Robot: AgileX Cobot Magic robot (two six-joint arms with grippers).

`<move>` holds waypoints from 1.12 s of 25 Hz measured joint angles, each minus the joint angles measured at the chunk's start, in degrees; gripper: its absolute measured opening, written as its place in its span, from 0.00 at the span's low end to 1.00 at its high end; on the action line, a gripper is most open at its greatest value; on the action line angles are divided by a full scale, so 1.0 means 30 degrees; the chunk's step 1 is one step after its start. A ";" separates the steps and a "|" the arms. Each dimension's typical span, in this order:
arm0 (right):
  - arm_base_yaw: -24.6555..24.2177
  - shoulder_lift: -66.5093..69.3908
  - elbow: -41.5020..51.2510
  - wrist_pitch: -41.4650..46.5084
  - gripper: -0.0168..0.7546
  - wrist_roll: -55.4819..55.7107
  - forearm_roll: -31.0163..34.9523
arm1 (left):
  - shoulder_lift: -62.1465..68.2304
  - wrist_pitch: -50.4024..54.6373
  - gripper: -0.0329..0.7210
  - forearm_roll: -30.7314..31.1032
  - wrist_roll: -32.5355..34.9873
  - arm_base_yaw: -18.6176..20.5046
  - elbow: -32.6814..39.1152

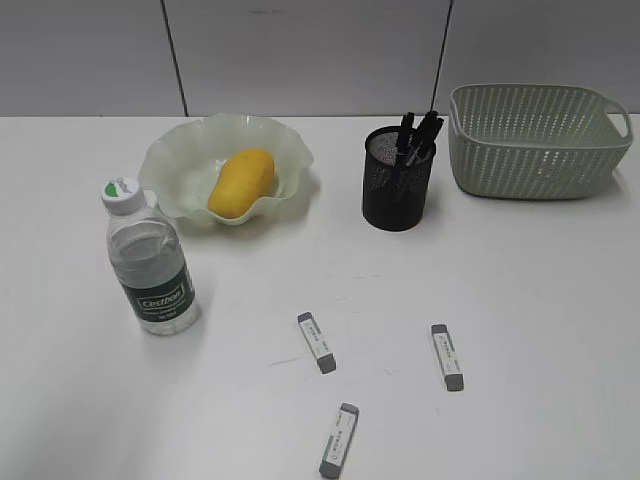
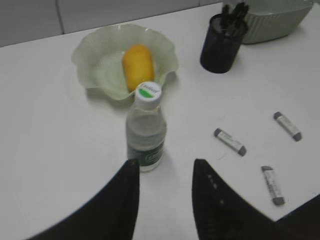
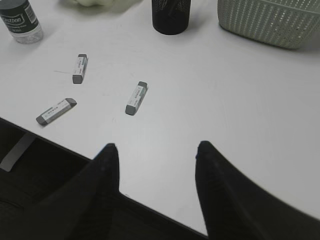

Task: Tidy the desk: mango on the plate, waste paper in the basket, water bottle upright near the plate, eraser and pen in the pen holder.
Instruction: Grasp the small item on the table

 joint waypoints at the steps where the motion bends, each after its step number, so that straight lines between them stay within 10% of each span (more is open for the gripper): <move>1: 0.0000 0.0000 0.0000 0.0000 0.52 0.0000 0.0000 | 0.0959 -0.0134 0.40 -0.0436 0.0436 -0.0015 -0.0351; 5: 0.0000 0.0000 0.0000 0.0000 0.50 0.0000 0.0000 | 0.4616 -0.0536 0.39 -0.1033 0.1481 -0.1181 -0.2096; 10: 0.0000 0.0000 0.0000 0.0000 0.49 0.0017 0.0000 | 0.9076 -0.3235 0.38 -0.0006 0.0522 -0.7041 -0.3924; 17: 0.0000 0.0000 0.0000 0.0000 0.49 0.0017 0.0000 | 1.7715 -0.4169 0.44 0.7176 -0.9490 -1.6123 -0.7069; 21: 0.0000 0.0000 0.0000 0.0000 0.49 0.0017 0.0000 | 2.2053 -0.3027 0.63 0.8144 -1.2483 -1.7019 -0.8920; 28: 0.0000 0.0000 0.0015 0.0000 0.49 0.0017 0.0000 | 2.5674 -0.2829 0.66 0.9579 -1.6199 -1.7019 -0.9540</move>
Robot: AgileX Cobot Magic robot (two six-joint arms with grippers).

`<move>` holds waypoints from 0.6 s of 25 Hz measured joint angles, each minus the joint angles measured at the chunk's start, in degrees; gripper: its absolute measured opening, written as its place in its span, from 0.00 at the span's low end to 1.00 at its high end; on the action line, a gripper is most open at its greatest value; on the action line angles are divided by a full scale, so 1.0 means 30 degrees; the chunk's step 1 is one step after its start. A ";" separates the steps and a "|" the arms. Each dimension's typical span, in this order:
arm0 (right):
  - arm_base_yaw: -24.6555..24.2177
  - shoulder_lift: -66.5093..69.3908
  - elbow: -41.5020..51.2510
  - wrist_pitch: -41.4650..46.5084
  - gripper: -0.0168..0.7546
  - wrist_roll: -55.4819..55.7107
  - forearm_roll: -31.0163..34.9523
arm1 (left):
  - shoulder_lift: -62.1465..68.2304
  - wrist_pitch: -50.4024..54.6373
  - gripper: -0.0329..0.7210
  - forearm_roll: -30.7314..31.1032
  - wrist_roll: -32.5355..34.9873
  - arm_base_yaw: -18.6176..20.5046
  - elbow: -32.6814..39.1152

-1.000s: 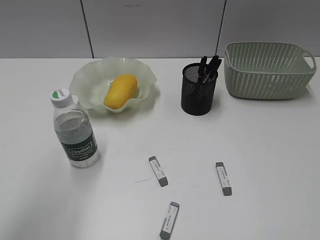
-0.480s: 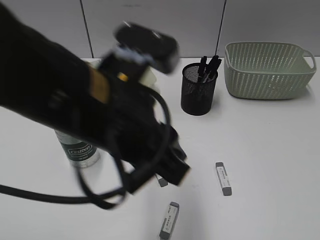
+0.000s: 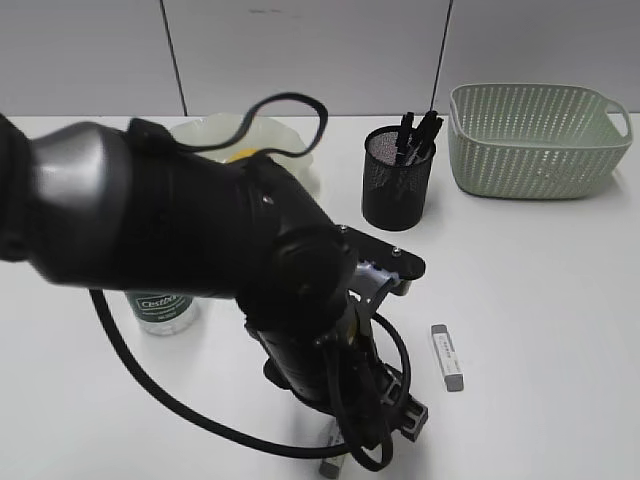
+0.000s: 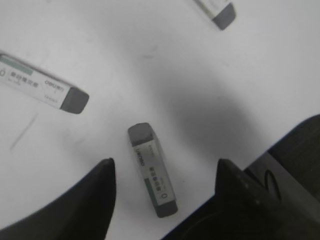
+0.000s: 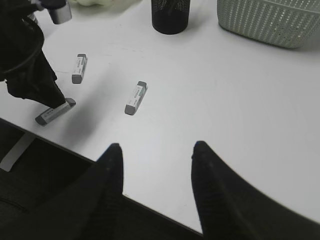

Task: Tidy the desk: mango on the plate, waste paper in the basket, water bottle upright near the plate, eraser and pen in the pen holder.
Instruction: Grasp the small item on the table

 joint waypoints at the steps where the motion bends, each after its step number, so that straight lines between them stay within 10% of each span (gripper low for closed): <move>1: 0.0000 0.0000 0.0000 0.0000 0.49 0.0000 0.0000 | 0.0254 0.0016 0.66 0.0253 -0.0359 0.0000 0.0000; 15: 0.0000 0.0000 0.0007 0.0000 0.45 0.0000 -0.0016 | 0.2242 -0.0706 0.56 0.1402 -0.1928 0.0000 -0.0056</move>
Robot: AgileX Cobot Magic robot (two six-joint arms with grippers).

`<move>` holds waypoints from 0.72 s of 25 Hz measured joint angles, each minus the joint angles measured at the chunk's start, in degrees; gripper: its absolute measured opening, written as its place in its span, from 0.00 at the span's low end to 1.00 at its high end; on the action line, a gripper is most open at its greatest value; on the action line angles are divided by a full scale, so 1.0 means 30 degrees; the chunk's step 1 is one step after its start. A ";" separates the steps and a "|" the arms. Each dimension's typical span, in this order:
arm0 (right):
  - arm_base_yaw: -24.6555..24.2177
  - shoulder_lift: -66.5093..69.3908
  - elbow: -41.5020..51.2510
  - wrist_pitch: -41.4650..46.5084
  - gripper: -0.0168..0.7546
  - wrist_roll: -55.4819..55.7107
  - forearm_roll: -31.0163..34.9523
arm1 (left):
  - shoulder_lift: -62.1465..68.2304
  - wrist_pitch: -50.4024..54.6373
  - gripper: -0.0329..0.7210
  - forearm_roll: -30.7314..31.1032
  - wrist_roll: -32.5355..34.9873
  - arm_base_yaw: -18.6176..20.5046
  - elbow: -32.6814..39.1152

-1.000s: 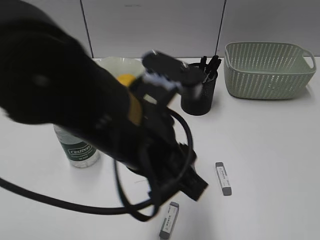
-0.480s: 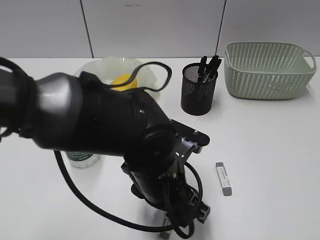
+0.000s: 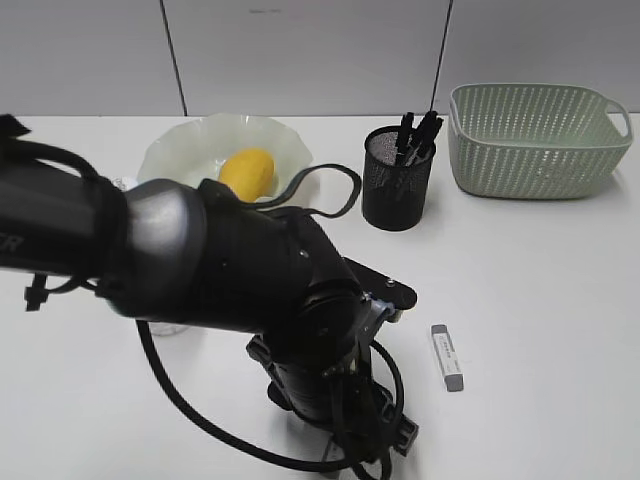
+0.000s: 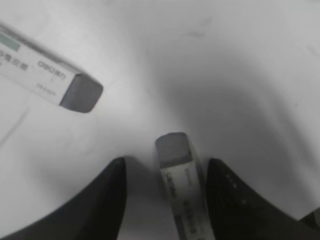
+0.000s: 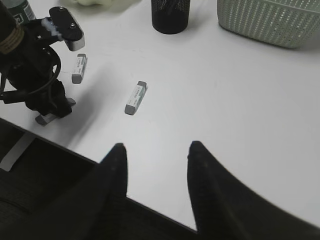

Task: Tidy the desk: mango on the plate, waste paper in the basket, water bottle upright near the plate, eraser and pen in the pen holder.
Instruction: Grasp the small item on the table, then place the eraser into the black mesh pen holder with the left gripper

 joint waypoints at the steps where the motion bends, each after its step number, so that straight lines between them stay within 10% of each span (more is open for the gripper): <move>1: 0.0000 0.0000 0.0000 0.0000 0.44 0.0000 0.0000 | 0.0000 0.0000 0.55 0.0016 -0.0007 0.0000 -0.0016; 7: 0.0000 0.0000 0.0000 0.0000 0.39 0.0000 0.0000 | 0.0022 -0.0114 0.23 0.0373 -0.0007 0.0000 -0.0034; 13: 0.0000 0.0000 0.0000 0.0000 0.38 0.0000 0.0000 | -0.1520 -0.3534 0.23 0.0757 -0.0022 0.0085 0.0023; 18: 0.0000 0.0000 0.0000 0.0000 0.38 0.0000 0.0000 | -0.4107 -1.1637 0.23 0.5414 -0.0022 0.2266 0.0005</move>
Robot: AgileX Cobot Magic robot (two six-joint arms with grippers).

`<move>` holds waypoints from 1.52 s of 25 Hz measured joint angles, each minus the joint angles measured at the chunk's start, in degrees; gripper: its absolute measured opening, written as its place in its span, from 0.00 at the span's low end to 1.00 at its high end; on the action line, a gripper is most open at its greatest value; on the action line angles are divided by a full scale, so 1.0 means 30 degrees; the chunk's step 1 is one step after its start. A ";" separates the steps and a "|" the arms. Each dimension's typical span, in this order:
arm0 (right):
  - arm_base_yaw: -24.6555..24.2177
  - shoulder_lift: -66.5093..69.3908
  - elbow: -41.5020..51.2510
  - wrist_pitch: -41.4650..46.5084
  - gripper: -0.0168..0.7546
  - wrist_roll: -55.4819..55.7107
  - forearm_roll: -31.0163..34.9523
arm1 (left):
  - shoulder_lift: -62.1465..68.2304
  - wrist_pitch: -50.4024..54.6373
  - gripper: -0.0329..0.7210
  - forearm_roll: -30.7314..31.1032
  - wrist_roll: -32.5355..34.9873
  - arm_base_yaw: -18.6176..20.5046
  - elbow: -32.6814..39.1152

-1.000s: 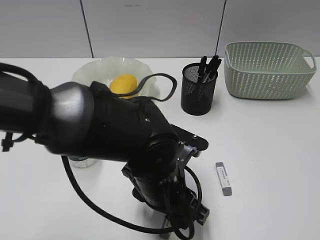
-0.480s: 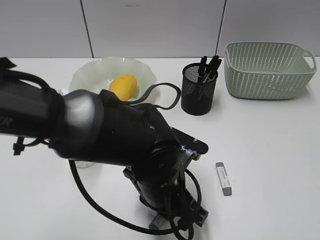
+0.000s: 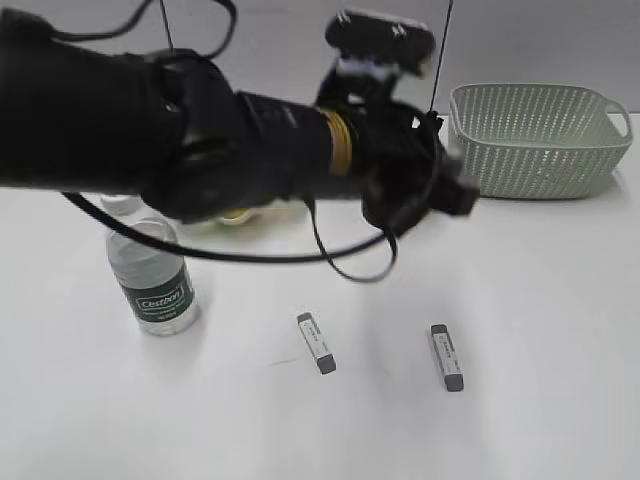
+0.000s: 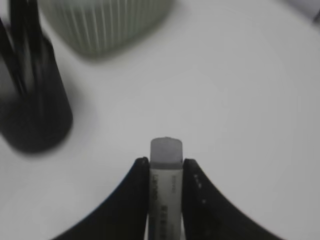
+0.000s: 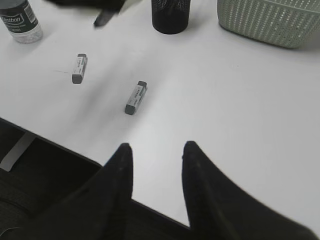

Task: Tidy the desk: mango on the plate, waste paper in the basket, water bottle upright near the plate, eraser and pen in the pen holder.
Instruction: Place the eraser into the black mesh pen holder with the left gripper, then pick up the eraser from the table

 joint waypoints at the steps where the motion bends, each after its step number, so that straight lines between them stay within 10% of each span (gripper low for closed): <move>1: 0.0000 0.0000 0.0000 0.0000 0.38 0.0000 0.0000 | -0.0049 -0.2258 0.23 0.0719 0.0000 0.0715 0.0000; 7: 0.0000 -0.0044 0.0000 0.0000 0.38 0.0000 0.0000 | 0.1947 -1.0296 0.23 0.1295 0.0168 0.4950 -0.1194; 15: 0.0000 -0.0060 0.0000 0.0000 0.38 0.0000 0.0000 | 0.5778 -1.0399 0.23 0.1485 0.0250 0.5256 -0.5327; 19: 0.0000 -0.0060 0.0000 0.0000 0.38 0.0000 0.0000 | 0.6821 -0.8223 0.25 0.1645 0.0250 0.5256 -0.6327; 27: 0.0000 -0.0060 0.0000 0.0000 0.38 0.0000 0.0000 | 0.6600 -0.6656 0.67 0.1835 0.0271 0.5256 -0.6438; 38: 0.0000 -0.0060 0.0000 0.0000 0.38 0.0000 0.0000 | -0.0444 0.8988 0.45 0.1641 0.1160 0.4972 -0.4722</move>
